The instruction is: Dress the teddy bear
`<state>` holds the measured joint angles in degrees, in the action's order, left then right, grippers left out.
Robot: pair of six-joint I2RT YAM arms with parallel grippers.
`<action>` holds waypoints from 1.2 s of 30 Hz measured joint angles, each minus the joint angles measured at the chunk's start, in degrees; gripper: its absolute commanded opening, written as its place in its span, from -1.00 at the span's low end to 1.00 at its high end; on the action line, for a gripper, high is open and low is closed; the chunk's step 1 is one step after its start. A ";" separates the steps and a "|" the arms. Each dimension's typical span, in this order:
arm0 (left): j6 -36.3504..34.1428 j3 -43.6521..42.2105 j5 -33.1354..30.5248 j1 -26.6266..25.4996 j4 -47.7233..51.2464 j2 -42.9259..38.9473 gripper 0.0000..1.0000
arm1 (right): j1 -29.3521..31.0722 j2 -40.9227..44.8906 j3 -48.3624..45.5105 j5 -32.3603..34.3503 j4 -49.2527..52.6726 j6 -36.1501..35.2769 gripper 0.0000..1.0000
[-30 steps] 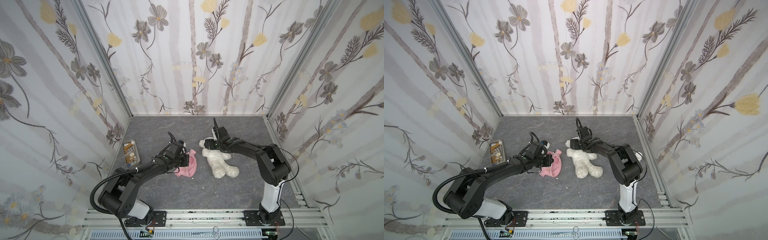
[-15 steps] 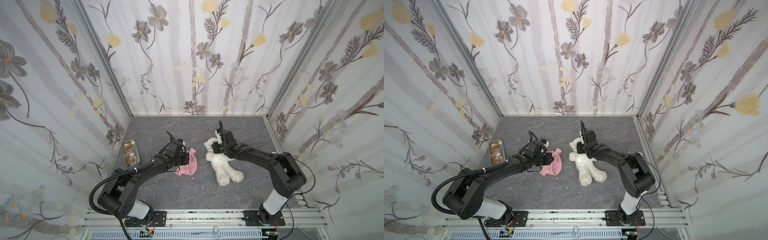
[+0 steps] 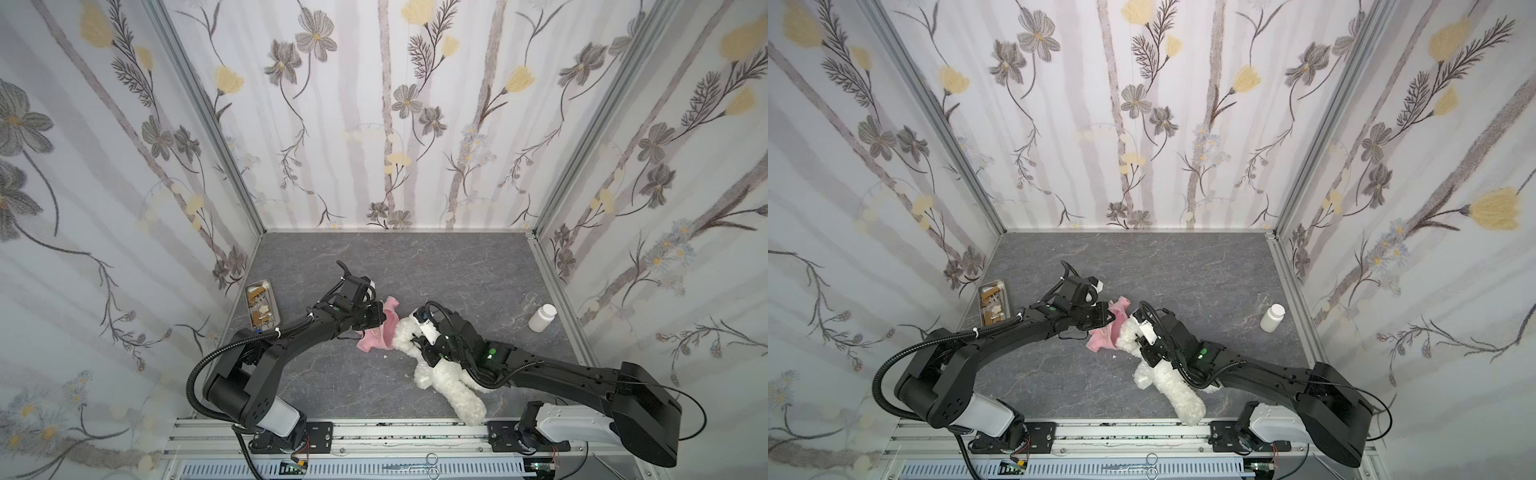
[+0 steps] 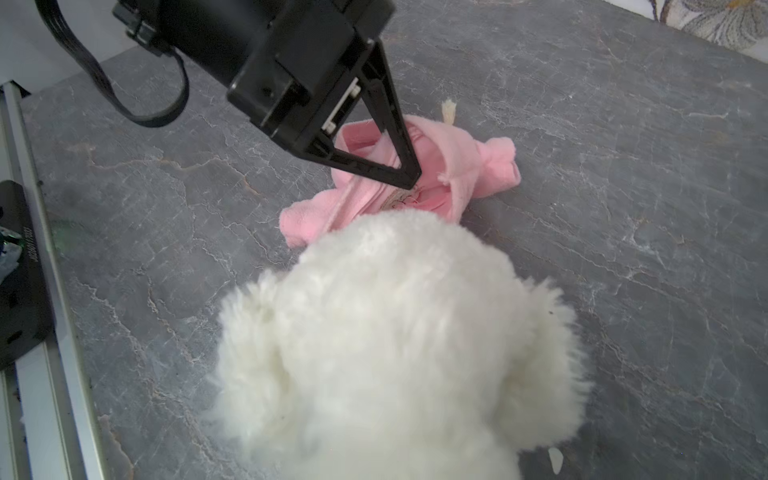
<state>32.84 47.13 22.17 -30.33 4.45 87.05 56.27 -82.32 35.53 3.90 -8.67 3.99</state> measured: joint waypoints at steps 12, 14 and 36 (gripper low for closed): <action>1.88 -0.26 5.49 -0.22 0.13 -0.13 -1.00 | 6.54 -14.71 5.86 18.45 -2.01 -1.86 -0.76; 2.40 -0.09 6.49 -0.22 0.24 -0.13 -1.00 | 7.43 -15.08 5.03 20.17 -2.62 -2.16 -0.76; 7.85 2.91 9.25 -1.33 0.98 1.29 -1.00 | 12.07 -8.55 -8.33 16.11 -17.29 -19.67 -0.87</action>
<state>40.69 50.04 31.42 -31.66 5.43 88.33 68.34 -90.87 27.20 20.01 -25.96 -15.68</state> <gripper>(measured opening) 0.051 0.212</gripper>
